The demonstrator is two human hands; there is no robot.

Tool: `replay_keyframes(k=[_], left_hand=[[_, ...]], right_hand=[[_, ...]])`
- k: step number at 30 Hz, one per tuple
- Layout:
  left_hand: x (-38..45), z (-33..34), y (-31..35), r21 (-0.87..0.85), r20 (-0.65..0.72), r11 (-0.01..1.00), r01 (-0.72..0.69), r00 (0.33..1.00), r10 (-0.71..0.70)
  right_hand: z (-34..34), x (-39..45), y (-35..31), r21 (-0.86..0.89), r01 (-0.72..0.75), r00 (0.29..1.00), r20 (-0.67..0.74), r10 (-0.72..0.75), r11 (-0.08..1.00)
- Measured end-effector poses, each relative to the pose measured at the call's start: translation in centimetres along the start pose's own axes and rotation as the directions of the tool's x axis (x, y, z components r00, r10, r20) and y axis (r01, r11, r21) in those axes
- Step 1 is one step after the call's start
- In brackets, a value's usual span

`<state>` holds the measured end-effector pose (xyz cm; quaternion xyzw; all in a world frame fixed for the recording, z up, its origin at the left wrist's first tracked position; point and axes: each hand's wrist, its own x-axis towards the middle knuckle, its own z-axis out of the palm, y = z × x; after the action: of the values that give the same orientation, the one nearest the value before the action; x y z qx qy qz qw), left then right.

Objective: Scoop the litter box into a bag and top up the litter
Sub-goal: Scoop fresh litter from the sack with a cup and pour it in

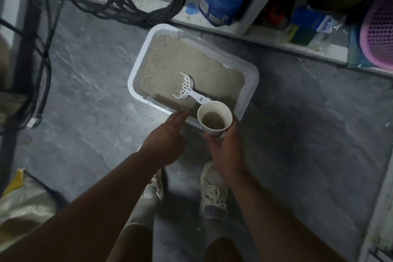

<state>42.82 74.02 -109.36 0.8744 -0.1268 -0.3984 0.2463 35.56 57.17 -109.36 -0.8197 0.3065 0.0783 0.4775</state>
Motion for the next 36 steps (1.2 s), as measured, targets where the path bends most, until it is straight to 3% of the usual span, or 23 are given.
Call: replay_keyframes(k=[14, 19, 36], left_hand=[[4.5, 3.0, -2.8, 0.143, 0.151, 0.986, -0.081, 0.987, 0.059], [4.6, 3.4, -3.0, 0.154, 0.159, 0.964, -0.217, 0.968, 0.193], [6.3, 4.1, 0.5, 0.127, 0.174, 0.976, -0.177, 0.973, 0.154]], right_hand=[[4.0, 2.7, 3.8, 0.120, -0.057, 0.998, -0.029, 0.060, 0.991], [4.6, 3.0, 4.3, 0.138, -0.042, 0.996, -0.073, 0.053, 0.990], [0.2, 6.9, 4.4, -0.001, -0.041, 0.994, -0.097, 0.040, 0.999]])
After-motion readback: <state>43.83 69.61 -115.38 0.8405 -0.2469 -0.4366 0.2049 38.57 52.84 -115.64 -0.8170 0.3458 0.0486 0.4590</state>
